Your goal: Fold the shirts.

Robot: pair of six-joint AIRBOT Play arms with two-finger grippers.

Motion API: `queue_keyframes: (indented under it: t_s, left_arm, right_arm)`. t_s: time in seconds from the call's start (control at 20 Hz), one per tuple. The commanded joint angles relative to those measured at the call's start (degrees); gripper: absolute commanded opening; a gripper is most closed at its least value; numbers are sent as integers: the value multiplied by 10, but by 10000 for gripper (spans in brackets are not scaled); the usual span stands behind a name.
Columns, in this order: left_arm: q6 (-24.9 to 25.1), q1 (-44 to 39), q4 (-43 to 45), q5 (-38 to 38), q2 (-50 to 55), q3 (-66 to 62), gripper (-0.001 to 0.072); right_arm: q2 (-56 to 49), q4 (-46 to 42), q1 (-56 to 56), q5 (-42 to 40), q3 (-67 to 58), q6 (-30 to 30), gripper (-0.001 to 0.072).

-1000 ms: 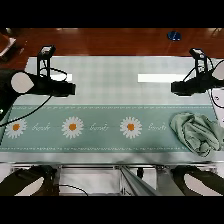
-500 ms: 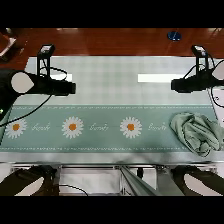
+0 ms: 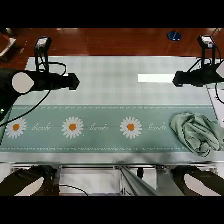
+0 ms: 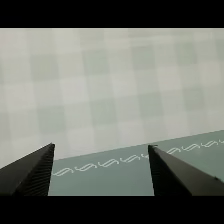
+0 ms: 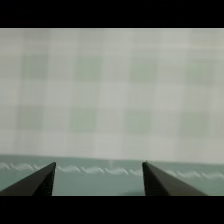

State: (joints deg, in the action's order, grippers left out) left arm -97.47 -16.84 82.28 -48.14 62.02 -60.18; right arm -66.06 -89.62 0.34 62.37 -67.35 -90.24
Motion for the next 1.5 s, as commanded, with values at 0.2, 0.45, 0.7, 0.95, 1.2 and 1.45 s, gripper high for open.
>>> queue_keyframes:
  t_s: [0.2,0.45,0.7,0.95,1.2,1.45]
  left_arm:
    - [-6,1,-3,-125,0,24,703]
    - [-6,-65,-47,-93,-1,123,703]
    - [-9,-89,-48,-78,-1,130,703]
    - [-23,-89,-47,-78,-1,130,703]
    - [-22,-86,-46,-71,-1,126,703]
    - [17,-2,14,-178,-10,14,703]
  right_arm:
    - [230,-213,-69,242,134,-104,617]
    - [353,-196,-260,179,317,-99,618]
    - [248,-121,-316,105,343,-77,617]
    - [96,-104,-316,69,343,-31,618]
    - [38,-54,-316,9,343,13,109]
    - [83,72,-316,44,202,70,41]
